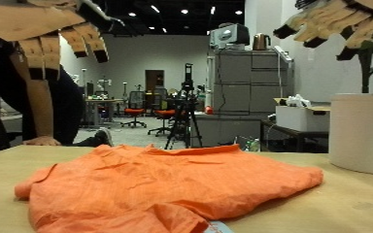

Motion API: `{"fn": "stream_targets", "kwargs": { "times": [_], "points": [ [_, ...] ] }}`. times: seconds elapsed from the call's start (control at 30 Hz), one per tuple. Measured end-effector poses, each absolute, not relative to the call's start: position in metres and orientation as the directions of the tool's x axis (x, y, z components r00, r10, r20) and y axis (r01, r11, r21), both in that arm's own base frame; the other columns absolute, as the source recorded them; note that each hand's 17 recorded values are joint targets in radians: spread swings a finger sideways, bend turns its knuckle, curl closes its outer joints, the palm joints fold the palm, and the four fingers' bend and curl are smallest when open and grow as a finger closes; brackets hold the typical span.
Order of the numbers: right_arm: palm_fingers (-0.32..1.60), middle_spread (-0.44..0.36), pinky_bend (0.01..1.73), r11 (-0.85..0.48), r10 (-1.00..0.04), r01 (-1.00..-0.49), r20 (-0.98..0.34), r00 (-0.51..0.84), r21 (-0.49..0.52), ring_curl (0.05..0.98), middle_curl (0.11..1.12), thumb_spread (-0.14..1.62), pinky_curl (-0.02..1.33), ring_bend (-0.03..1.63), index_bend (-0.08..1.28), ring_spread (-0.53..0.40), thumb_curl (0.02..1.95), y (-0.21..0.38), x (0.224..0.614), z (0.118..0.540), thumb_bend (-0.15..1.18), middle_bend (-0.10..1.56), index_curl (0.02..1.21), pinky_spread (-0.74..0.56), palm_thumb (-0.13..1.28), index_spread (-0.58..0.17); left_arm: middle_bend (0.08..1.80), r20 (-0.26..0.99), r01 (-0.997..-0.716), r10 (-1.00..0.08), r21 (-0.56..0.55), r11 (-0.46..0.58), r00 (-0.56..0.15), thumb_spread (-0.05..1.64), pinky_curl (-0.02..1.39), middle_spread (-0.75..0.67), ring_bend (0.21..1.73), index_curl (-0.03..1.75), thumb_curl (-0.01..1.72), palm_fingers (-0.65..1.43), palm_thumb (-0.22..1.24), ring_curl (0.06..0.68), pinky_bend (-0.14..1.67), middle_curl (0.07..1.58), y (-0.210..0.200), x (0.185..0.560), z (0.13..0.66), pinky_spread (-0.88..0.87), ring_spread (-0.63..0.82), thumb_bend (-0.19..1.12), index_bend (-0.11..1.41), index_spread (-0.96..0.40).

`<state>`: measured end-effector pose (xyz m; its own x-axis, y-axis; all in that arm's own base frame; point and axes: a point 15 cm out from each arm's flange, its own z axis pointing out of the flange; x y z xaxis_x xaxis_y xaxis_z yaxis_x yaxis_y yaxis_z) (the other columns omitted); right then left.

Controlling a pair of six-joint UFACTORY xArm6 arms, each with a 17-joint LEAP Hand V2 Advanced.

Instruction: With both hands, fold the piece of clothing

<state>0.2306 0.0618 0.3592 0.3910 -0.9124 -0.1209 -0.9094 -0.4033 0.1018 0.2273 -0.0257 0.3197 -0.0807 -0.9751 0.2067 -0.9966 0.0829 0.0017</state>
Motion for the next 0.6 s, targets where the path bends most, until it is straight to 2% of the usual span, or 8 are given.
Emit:
{"fn": "stream_targets", "kwargs": {
  "times": [0.43,0.6],
  "points": [
    [-0.02,0.102,0.33,-0.414,-0.908,-0.905,-0.12,0.403,0.094,0.259,0.24,1.16,0.33,0.2,0.17,0.251,0.21,0.063,0.229,0.361,-0.02,0.17,0.3,0.35,0.11,-0.269,0.21,0.209,-0.997,-0.975,-0.003,0.076,-0.075,1.04,0.32,0.36,0.44,0.26,0.29,0.0,0.24,0.224,0.26,0.33,-0.026,0.23,0.317,0.51,0.55,-0.02,0.16,0.14],
    [-0.02,0.102,0.33,-0.398,-0.914,-0.912,-0.12,0.386,0.099,0.262,0.24,1.16,0.33,0.2,0.17,0.251,0.21,0.059,0.23,0.359,-0.02,0.17,0.3,0.35,0.11,-0.269,0.2,0.211,-0.993,-0.971,0.026,0.117,-0.109,1.05,0.32,0.33,0.44,0.27,0.29,0.02,0.28,0.221,0.25,0.33,-0.04,0.229,0.306,0.5,0.54,-0.01,0.17,0.13]
  ]
}}
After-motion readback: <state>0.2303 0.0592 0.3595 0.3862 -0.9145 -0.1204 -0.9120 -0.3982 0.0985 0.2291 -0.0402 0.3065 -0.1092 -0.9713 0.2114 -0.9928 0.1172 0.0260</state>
